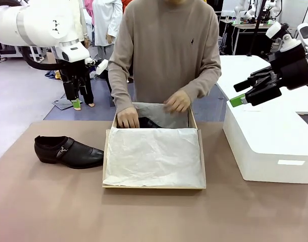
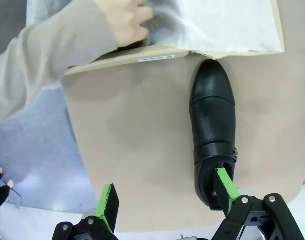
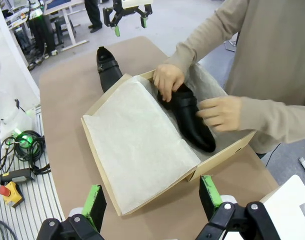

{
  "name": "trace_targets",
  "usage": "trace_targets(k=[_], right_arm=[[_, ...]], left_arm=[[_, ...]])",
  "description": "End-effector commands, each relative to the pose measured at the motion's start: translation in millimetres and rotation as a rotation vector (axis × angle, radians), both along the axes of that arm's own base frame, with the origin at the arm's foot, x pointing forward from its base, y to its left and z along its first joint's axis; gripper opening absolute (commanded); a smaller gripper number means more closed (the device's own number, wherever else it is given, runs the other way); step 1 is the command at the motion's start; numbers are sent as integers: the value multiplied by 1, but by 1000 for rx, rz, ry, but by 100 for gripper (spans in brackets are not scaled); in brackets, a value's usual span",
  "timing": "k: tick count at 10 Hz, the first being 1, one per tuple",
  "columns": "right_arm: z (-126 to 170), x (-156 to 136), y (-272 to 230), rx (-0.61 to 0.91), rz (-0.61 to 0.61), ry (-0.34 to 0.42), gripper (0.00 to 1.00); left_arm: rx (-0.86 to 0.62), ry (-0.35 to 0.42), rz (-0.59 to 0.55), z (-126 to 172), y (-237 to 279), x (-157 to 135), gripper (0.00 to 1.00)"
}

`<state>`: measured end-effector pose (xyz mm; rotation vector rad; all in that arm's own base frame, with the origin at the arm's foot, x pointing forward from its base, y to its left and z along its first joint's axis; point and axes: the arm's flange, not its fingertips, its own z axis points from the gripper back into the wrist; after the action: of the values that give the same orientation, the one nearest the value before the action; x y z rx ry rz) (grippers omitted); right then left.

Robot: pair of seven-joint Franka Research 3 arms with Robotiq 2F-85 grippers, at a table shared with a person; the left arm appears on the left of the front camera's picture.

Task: Pack the shoes into the box.
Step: Place the other shoe of the Shoes into the Shoes Box.

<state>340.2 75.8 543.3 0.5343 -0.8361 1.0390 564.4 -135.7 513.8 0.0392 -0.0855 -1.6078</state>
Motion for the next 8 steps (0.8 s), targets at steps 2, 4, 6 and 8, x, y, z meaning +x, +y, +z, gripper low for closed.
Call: trace_targets(k=[2, 4, 6, 8], right_arm=[[-2, 4, 1, 25, 24, -27, 100], [-2, 4, 1, 25, 24, -27, 100], [-2, 4, 1, 25, 24, -27, 100], [-2, 4, 1, 25, 24, -27, 100]], left_arm=[[19, -2, -3, 4, 3, 1, 100], [19, -2, -3, 4, 3, 1, 100], [19, -2, -3, 4, 3, 1, 100], [7, -3, -2, 1, 0, 0, 100]])
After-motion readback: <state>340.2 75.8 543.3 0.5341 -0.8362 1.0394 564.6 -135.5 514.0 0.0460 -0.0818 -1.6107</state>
